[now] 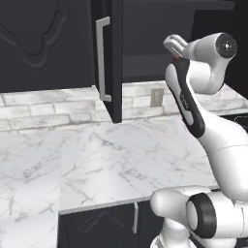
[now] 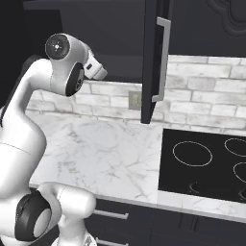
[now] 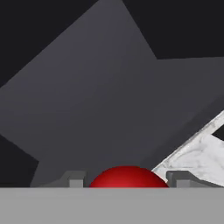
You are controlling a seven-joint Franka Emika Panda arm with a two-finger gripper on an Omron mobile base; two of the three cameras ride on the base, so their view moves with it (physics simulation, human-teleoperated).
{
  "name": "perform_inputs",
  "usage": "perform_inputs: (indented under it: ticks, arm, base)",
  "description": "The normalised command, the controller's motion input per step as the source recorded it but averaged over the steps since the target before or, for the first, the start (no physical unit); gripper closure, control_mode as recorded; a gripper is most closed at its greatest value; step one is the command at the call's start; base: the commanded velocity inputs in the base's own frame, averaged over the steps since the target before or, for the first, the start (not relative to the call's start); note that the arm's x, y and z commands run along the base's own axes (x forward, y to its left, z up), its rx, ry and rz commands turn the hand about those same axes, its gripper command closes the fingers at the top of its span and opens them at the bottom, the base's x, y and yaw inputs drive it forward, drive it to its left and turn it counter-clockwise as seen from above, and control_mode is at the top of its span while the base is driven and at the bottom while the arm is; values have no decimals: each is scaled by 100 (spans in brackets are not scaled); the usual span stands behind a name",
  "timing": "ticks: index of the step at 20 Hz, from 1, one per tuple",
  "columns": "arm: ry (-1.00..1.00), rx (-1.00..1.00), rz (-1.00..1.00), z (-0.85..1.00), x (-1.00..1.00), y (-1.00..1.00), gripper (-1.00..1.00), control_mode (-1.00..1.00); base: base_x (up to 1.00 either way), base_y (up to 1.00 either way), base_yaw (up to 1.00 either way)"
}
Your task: Pick the tomato from the counter and place it in the cabinet. Then close the cabinet.
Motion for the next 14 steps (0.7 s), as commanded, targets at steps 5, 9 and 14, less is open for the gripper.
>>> perform_inputs:
  ticks: [5,9,14]
  arm:
    - [-13,-5,-2,13,68,0,100,-100]
    - [4,0,0,8,69,0,100,-100]
    - [19,0,0,19,60,0,100,-100]
  base:
    - [0,0,0]
    - [0,0,0]
    - [0,0,0]
